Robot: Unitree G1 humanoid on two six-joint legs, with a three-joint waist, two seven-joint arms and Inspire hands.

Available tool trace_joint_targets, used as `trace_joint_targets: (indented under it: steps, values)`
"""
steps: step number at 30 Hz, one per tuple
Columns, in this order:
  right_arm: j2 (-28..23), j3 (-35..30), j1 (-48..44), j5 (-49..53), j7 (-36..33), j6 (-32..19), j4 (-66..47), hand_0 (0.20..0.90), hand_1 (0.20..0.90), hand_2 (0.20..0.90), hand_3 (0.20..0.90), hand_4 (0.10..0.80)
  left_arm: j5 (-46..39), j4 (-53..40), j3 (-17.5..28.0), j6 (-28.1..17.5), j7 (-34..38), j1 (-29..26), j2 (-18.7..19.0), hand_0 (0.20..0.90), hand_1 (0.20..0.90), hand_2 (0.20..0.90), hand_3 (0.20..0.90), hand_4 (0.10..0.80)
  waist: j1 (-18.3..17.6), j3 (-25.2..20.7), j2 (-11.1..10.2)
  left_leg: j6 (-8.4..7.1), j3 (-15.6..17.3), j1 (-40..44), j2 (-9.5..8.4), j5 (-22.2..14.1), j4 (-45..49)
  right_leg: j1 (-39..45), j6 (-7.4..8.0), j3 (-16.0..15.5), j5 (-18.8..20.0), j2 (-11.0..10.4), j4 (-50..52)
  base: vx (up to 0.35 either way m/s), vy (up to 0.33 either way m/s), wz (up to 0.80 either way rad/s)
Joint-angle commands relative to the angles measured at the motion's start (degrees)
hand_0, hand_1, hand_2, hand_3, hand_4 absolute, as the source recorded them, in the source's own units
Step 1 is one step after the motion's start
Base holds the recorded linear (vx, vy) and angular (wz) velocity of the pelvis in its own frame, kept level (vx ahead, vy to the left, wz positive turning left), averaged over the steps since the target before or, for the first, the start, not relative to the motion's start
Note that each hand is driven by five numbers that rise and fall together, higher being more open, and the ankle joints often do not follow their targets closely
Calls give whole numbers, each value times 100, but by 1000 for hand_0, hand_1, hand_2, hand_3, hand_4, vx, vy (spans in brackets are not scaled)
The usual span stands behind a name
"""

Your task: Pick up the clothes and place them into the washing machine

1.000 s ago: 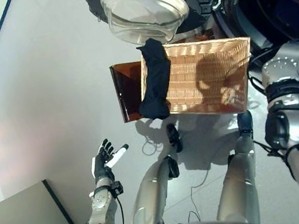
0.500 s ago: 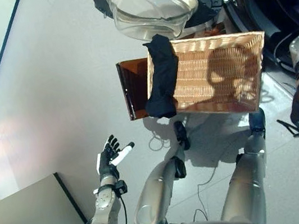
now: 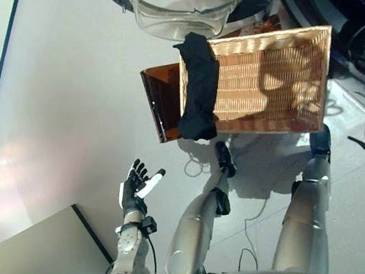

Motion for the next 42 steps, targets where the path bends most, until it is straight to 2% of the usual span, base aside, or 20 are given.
trace_joint_targets:
  steps: [1, 18, 23, 25, 31, 34, 42]
  values:
    - [-844, 1068, -960, -699, -23, -138, -488, 900, 900, 900, 900, 800, 18, -34, 217, -389, 262, 243, 492, 900, 900, 900, 900, 800, 166, -433, 173, -622, -83, -362, 182, 12, 177, -108, -681, 49, -1079, 354, 1072, -39, 27, -2]
    - [-442, 886, -562, -1205, -444, 12, -695, 900, 900, 900, 900, 800, 46, -130, 284, -349, 348, 286, 541, 900, 900, 900, 900, 800, 100, -441, 119, -578, -2, -373, 190, -65, 280, -36, -677, 118, -950, 372, 905, -9, 6, 0]
    - [-285, 854, -365, -1628, -741, 118, -781, 900, 900, 900, 900, 800, 109, -141, 332, -350, 411, 308, 552, 900, 900, 900, 900, 800, 99, -445, 75, -555, 14, -374, 196, -113, 345, 9, -672, 126, -906, 373, 848, -8, 5, 0]
    - [-254, 932, -253, -2010, -867, 309, -776, 900, 900, 900, 900, 800, 166, -180, 370, -341, 437, 297, 573, 900, 900, 900, 900, 800, 104, -432, 52, -545, 19, -397, 208, -100, 383, 1, -674, 133, -843, 395, 831, -19, 4, -1]
    - [226, 990, 441, -3278, -1462, 732, -1271, 900, 900, 900, 900, 800, 340, -404, 550, -378, 639, 293, 629, 900, 900, 900, 900, 800, 56, -341, -85, -518, 40, -416, 252, -157, 487, 109, -670, 106, -758, 416, 710, -18, -2, -4]
    - [569, 810, 765, -3722, -1801, 861, -1463, 900, 900, 900, 900, 800, 457, -439, 611, -381, 789, 256, 643, 900, 900, 900, 900, 800, 21, -280, -159, -513, 53, -461, 283, -179, 550, 122, -671, 89, -731, 436, 666, -10, 1, -7]
    - [1323, 647, 1280, -4423, -2248, 1087, -1634, 900, 900, 900, 900, 800, 665, -578, 667, -414, 1113, 264, 650, 900, 900, 900, 900, 800, 41, -187, -223, -504, 69, -522, 331, -183, 578, 174, -676, 55, -688, 432, 531, -3, 1, -2]
